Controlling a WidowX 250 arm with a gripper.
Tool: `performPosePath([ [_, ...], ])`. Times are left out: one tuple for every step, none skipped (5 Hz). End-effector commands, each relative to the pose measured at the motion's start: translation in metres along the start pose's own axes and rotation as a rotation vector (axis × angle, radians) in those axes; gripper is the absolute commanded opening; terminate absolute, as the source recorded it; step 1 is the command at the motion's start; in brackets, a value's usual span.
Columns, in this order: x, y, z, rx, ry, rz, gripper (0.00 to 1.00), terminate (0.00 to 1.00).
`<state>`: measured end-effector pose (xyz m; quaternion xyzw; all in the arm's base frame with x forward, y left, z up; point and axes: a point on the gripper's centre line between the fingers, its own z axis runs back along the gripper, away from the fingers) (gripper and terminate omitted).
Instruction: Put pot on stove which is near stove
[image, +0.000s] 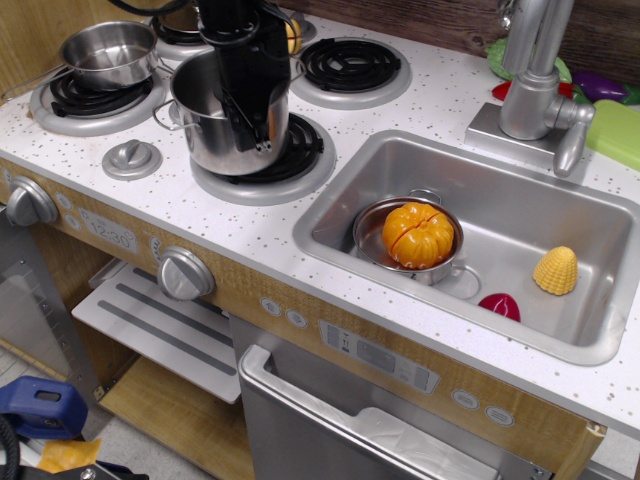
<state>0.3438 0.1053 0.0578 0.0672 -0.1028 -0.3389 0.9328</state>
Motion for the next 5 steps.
performPosePath([
  [-0.001,0.017,-0.005,0.014,-0.049,-0.025,0.0,0.0],
  [0.004,0.02,-0.007,-0.002,-0.063,-0.045,0.0,0.0],
  [0.012,0.013,-0.008,-0.02,-0.071,-0.036,0.0,0.0],
  [0.015,0.005,-0.002,-0.034,-0.08,-0.005,1.0,0.0],
  [0.017,-0.003,0.008,-0.039,-0.084,0.011,1.0,1.0],
])
